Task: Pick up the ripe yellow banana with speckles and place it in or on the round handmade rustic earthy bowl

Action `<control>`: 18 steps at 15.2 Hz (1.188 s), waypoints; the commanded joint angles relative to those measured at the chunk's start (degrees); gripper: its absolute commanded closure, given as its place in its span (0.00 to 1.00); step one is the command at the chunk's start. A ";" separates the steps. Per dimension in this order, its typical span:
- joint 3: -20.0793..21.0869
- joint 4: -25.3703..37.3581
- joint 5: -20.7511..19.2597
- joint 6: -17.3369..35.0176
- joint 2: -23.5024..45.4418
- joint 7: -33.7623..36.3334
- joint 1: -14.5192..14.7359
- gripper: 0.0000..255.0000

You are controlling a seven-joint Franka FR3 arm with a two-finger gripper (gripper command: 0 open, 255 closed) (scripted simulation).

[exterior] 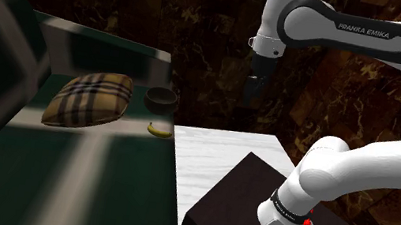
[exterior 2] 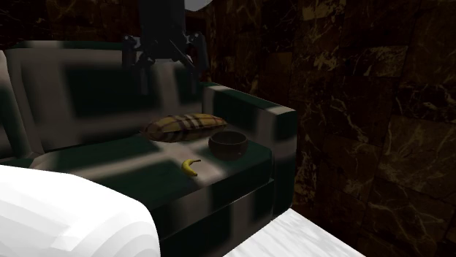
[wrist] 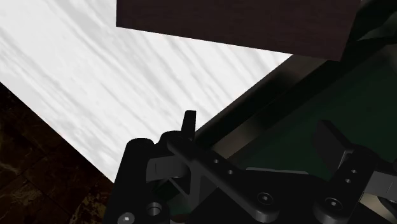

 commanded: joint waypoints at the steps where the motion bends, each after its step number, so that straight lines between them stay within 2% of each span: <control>1: 0.00 0.00 0.00 0.00 0.00 0.00 0.00 0.00; 9: 3.21 -0.09 1.17 14.98 14.53 3.28 0.93 0.00; 18: 6.37 6.12 -0.06 28.54 34.02 7.51 1.37 0.00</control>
